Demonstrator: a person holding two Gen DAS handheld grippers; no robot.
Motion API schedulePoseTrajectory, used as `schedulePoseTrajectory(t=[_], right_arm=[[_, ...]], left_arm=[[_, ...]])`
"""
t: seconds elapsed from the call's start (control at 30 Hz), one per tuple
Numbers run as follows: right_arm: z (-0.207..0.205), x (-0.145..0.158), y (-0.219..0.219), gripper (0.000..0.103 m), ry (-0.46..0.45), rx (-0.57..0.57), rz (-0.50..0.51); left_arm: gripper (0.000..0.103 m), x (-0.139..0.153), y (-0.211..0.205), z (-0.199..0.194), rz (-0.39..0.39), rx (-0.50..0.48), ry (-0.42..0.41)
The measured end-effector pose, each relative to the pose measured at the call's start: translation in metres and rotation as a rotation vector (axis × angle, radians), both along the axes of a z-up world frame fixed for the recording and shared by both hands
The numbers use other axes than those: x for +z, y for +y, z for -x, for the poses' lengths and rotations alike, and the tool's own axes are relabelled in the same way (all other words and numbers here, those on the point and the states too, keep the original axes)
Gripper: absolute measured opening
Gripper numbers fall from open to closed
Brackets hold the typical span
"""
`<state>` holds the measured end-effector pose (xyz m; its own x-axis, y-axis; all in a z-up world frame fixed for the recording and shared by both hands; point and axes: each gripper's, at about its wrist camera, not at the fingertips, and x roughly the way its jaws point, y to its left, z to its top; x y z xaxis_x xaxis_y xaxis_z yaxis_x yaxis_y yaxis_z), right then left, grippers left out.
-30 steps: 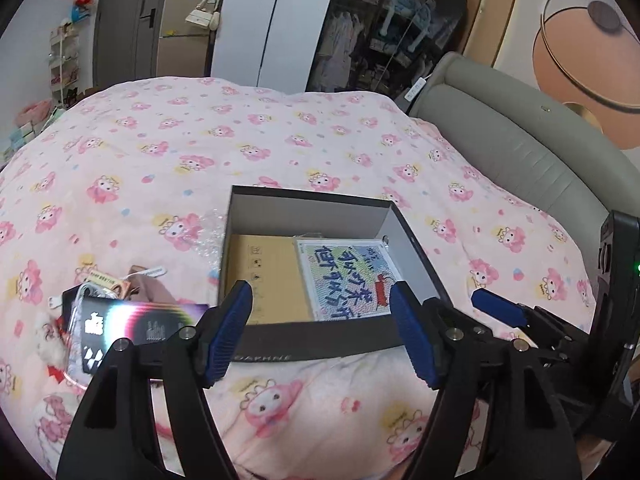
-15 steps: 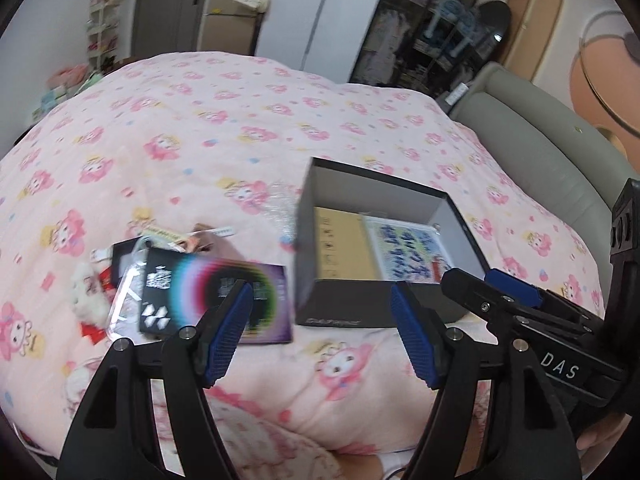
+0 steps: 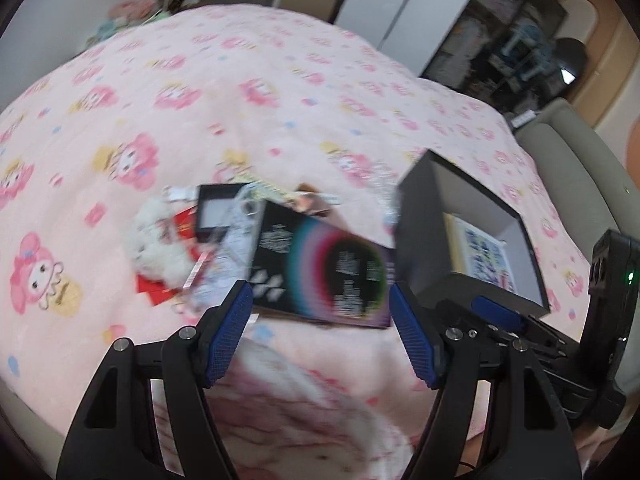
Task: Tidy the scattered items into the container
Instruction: 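Grasp the black Smart Devil box with the left gripper and lift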
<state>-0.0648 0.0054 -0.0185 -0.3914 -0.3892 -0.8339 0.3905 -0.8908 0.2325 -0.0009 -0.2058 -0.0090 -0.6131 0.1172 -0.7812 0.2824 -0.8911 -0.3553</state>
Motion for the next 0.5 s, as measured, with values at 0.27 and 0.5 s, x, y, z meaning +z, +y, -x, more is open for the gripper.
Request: schedulePoseTrajectory(t=[0.27, 0.5], right_arm=[[0.017, -0.043, -0.017, 0.071, -0.088, -0.001, -0.052], [0.035, -0.084, 0.002, 0.071, -0.188, -0.055, -0.060]], left_arm=[[0.060, -0.032, -0.038, 0.017, -0.048, 0.037, -0.095], [0.057, -0.056, -0.045, 0.054, -0.127, 0.044, -0.151]])
